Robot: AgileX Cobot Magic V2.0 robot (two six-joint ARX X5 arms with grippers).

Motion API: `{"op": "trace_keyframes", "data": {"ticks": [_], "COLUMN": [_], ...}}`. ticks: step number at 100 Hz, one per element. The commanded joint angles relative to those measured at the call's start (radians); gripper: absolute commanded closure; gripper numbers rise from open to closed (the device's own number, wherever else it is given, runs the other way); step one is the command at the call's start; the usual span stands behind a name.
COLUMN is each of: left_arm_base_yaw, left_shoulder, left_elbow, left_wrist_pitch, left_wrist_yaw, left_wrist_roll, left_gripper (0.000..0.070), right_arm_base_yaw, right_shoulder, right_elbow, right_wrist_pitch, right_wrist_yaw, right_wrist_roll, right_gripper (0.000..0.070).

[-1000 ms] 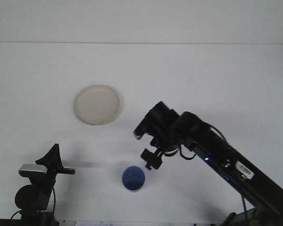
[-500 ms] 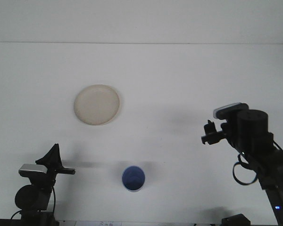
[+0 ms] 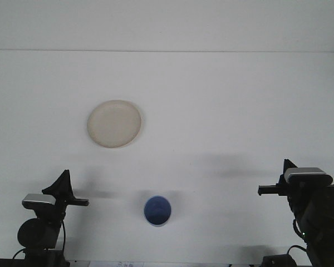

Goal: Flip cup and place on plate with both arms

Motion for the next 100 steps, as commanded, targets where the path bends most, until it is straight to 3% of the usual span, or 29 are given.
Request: {"op": "trace_keyframes", "data": {"ticks": [1,13,25,43,52,57,81,100], "left_arm_base_yaw": [-0.002,-0.002,-0.002,-0.002,-0.002,-0.002,-0.002,-0.010], "left_shoulder": [-0.001,-0.001,0.001,0.114,0.245,0.331,0.732,0.885], "left_elbow": [-0.018,-0.016,0.058,0.339,0.537,0.660,1.159,1.269], "left_wrist_pitch": [0.010,0.049,0.058,-0.173,-0.323,-0.422,-0.869,-0.937], "left_wrist_yaw": [0.007,0.007,0.005,-0.012,0.013,0.048,0.177,0.180], "left_wrist_roll": [-0.002,-0.011,-0.159,-0.222,-0.261,-0.241,0.010,-0.023], "left_gripper": [0.0685,0.0685,0.0685,0.0685,0.0685,0.0685,0.0685,0.0685], "right_arm_base_yaw": [0.000,0.000,0.000,0.000,0.000,0.000,0.000,0.000], "right_shoulder": [0.005,0.008,0.015,0.024,0.028,0.029,0.030,0.030], "right_elbow": [0.010,0.010,0.010,0.010,0.010,0.010,0.010,0.010], "right_wrist_pitch": [0.010,0.009,0.010,0.010,0.010,0.010,0.010,0.009], "right_wrist_yaw": [0.004,0.003,0.003,0.003,0.003,0.003,0.003,0.003], "right_wrist_roll": [0.016,0.020,0.023,0.023,0.023,0.023,0.023,0.023], "right_gripper": [0.0700,0.0700,0.0700,0.0700,0.0700,0.0700,0.0700,0.0700]}}
